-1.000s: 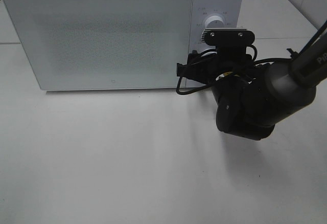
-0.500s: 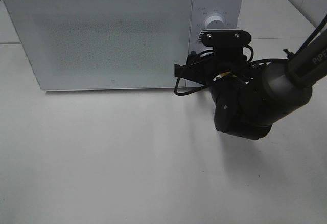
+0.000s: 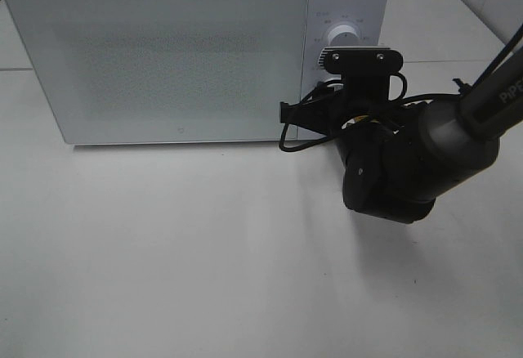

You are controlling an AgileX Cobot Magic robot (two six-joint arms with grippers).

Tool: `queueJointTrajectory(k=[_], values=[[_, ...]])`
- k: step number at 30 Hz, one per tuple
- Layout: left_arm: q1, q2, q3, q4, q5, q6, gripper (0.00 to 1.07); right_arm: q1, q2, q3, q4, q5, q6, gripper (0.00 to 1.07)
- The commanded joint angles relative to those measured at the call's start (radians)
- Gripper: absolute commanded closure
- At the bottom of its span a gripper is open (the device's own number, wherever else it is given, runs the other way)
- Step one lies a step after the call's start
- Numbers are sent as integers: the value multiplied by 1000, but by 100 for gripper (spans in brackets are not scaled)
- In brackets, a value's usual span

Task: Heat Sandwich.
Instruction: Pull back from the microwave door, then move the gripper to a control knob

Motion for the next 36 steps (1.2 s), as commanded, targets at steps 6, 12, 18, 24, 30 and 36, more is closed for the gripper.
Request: queueJointTrajectory(k=[6, 12, 18, 24, 30, 36], values=[[2, -16, 0, -2, -9, 1, 9, 1, -5, -9, -13, -8, 1, 95], [2, -16, 0, -2, -9, 1, 9, 1, -5, -9, -15, -12, 64, 94], [2, -16, 0, -2, -9, 1, 9, 1, -5, -9, -18, -13, 177, 94], [2, -16, 0, -2, -9, 1, 9, 1, -5, -9, -55, -32, 410, 94], [2, -16, 0, -2, -9, 1, 9, 1, -5, -9, -95, -30, 697, 94], [2, -16, 0, -2, -9, 1, 9, 1, -5, -9, -128, -29, 909, 94]])
